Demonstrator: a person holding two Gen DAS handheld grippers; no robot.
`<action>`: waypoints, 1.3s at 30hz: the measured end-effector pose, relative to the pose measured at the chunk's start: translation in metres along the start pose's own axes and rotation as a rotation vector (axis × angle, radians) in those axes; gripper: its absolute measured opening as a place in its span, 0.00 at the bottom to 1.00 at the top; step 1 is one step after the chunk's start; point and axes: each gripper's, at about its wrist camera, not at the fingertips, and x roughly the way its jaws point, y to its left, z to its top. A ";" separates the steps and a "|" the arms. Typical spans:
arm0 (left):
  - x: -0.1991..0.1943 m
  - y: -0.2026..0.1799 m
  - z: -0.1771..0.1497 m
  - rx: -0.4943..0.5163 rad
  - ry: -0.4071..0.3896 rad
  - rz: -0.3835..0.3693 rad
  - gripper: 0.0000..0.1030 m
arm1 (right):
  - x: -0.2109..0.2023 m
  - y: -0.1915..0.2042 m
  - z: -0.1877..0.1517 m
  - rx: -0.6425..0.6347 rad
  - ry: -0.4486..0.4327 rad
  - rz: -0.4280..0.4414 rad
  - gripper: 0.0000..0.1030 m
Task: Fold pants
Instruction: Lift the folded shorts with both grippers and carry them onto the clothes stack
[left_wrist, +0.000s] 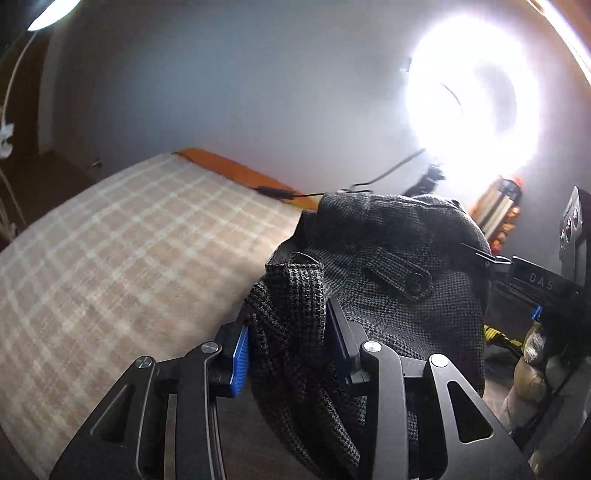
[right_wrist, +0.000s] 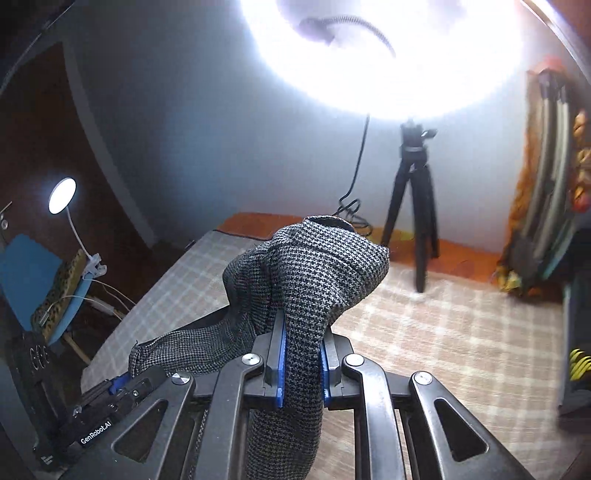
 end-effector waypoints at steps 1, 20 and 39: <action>-0.001 -0.005 0.000 0.005 0.000 -0.011 0.34 | -0.008 -0.003 0.002 -0.001 -0.010 -0.006 0.12; 0.009 -0.172 0.005 0.206 -0.026 -0.234 0.34 | -0.150 -0.112 0.031 -0.007 -0.139 -0.206 0.11; 0.083 -0.357 -0.028 0.324 -0.027 -0.366 0.34 | -0.213 -0.280 0.066 0.017 -0.156 -0.409 0.11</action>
